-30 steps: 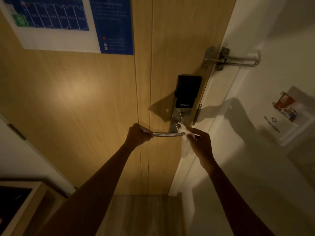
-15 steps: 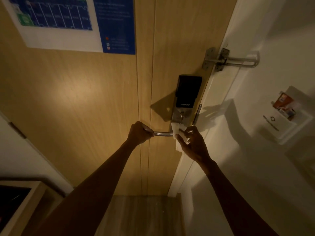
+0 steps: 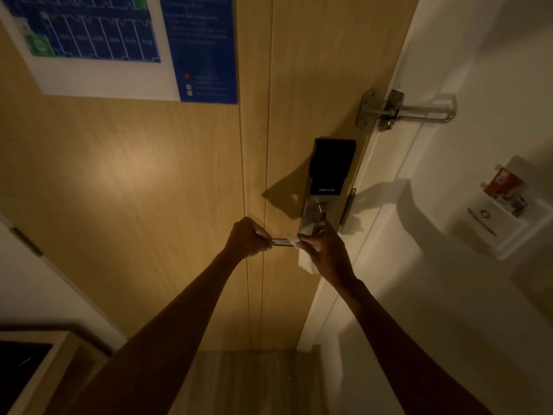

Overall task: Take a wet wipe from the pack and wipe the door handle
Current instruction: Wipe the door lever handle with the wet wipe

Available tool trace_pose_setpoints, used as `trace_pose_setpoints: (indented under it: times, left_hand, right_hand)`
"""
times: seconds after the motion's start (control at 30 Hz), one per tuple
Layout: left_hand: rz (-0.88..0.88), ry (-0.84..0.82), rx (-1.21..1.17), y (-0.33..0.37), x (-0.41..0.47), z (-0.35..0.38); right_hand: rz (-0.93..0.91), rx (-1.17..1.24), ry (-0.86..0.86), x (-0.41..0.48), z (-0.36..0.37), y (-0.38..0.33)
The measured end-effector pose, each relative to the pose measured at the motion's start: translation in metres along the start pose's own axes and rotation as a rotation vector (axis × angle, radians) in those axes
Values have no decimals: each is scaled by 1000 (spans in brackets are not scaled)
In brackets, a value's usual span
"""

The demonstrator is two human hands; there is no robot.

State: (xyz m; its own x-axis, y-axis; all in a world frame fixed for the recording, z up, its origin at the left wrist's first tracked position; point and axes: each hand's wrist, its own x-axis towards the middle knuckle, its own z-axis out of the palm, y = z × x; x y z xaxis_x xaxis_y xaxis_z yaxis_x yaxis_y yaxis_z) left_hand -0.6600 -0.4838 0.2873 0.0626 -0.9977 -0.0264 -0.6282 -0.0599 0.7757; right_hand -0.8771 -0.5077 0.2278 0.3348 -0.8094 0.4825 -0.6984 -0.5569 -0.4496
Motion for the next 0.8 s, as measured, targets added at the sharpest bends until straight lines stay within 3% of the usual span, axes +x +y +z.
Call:
trace_pose_setpoints:
  times: [0.1, 0.3, 0.5, 0.63, 0.8]
  left_hand:
    - [7, -14, 3, -2, 2, -1]
    - [-10, -27, -50, -7, 4, -2]
    - [1, -34, -58, -9, 4, -2]
    - [8, -40, -63, -10, 5, -3]
    - [7, -45, -31, -8, 4, -4]
  right_hand:
    - [7, -22, 1, 3, -4, -1]
    - [212, 140, 240, 3, -5, -2]
    - [147, 96, 150, -15, -1, -12]
    - [262, 65, 289, -10, -23, -3]
    - [277, 123, 392, -2, -18, -31]
